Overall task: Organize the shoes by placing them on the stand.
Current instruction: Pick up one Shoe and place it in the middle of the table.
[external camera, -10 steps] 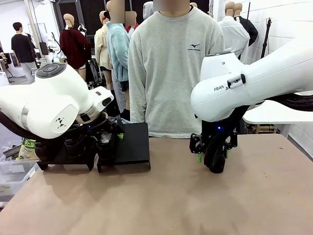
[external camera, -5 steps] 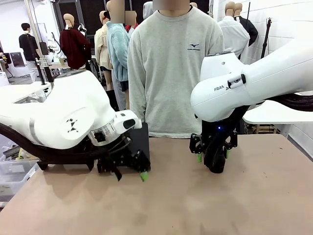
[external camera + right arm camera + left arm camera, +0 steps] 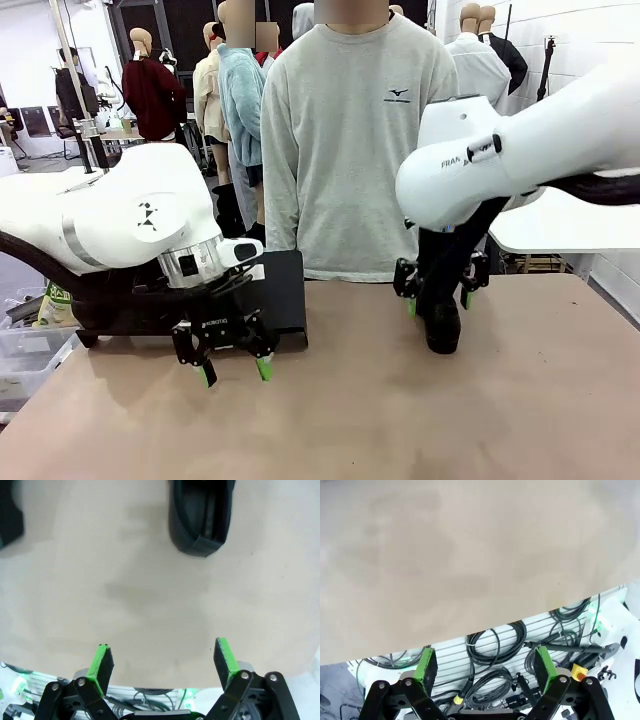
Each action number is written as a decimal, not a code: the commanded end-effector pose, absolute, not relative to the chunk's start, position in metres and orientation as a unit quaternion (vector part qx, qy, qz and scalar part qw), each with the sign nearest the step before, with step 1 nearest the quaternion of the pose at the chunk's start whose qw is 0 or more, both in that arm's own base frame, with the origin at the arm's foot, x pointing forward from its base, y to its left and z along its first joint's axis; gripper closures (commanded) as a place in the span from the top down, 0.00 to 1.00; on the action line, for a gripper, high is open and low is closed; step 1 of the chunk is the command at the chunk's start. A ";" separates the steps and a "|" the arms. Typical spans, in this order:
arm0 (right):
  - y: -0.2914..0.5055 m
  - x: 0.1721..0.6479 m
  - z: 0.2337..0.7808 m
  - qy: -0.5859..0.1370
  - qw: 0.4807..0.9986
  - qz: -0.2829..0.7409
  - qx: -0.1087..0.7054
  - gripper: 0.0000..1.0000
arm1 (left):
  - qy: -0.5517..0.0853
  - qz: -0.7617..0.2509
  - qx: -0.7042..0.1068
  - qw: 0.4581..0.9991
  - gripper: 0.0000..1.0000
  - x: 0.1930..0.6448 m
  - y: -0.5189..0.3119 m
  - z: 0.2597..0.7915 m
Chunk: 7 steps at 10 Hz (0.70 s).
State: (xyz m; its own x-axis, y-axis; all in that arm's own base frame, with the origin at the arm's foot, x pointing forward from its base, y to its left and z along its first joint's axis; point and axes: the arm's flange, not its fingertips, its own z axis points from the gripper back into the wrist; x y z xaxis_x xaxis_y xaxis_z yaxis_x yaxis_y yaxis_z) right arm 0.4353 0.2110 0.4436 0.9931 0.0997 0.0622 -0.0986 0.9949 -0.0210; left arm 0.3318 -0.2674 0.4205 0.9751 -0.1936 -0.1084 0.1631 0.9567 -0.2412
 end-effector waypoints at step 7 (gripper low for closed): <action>0.227 0.559 0.395 0.038 0.995 0.087 0.009 1.00 | 0.080 -0.092 -0.112 0.986 1.00 0.328 -0.267 0.412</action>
